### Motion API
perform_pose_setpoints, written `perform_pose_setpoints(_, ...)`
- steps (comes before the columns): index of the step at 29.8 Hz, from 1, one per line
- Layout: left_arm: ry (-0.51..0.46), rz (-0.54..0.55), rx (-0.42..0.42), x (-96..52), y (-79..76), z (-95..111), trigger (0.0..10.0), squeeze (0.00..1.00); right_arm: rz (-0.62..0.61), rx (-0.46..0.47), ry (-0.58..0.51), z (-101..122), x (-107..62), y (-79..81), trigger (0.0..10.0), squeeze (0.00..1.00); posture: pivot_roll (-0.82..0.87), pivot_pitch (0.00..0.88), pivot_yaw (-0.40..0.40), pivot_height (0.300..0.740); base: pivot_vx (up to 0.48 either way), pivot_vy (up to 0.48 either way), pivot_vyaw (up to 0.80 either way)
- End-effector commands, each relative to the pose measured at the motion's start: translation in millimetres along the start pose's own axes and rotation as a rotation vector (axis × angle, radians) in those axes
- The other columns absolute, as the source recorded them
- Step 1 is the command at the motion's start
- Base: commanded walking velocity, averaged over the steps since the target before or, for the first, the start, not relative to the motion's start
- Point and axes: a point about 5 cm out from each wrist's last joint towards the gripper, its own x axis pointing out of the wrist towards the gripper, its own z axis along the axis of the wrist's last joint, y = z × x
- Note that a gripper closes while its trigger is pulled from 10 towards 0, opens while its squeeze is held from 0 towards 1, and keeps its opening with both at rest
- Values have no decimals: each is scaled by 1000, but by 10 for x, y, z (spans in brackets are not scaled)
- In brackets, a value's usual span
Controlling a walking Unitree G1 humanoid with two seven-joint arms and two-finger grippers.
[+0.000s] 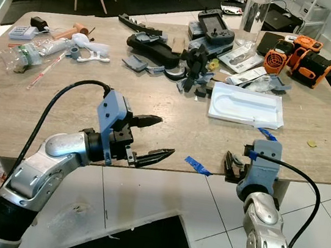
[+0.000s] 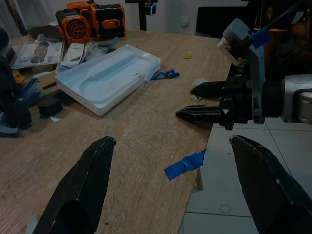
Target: Picking trash to rubbish bin
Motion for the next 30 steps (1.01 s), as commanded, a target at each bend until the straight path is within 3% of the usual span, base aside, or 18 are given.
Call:
perform_pose_setpoints(1,6,-11,-12,-16,9,-10,10000,0,-11,20,107,-219,-23,-11,0,0,-32,163,94,740,0,0,0)
perform_pose_setpoints(18,14,10,-6,-6,39,-21,10000,0,-37,50,126,-261,-58,-27,0,0,-31,170,99,740,0,0,0)
perform_pose_setpoints(23,-8,72,-8,-10,108,3,10000,0,-36,8,-3,-58,-38,-3,0,0,-33,170,102,740,0,0,0)
perform_pose_setpoints(24,3,141,-12,-8,185,-2,10000,0,-10,-11,-104,108,-27,53,10000,0,-35,168,104,740,0,0,0)
perform_pose_setpoints(27,12,189,-15,-7,238,-8,10000,0,9,-22,-171,218,-26,93,10000,0,-35,168,104,740,0,0,0)
perform_pose_setpoints(30,49,446,17,-80,487,-61,10000,0,61,-80,-394,588,-61,276,10000,0,-33,162,99,740,0,0,0)
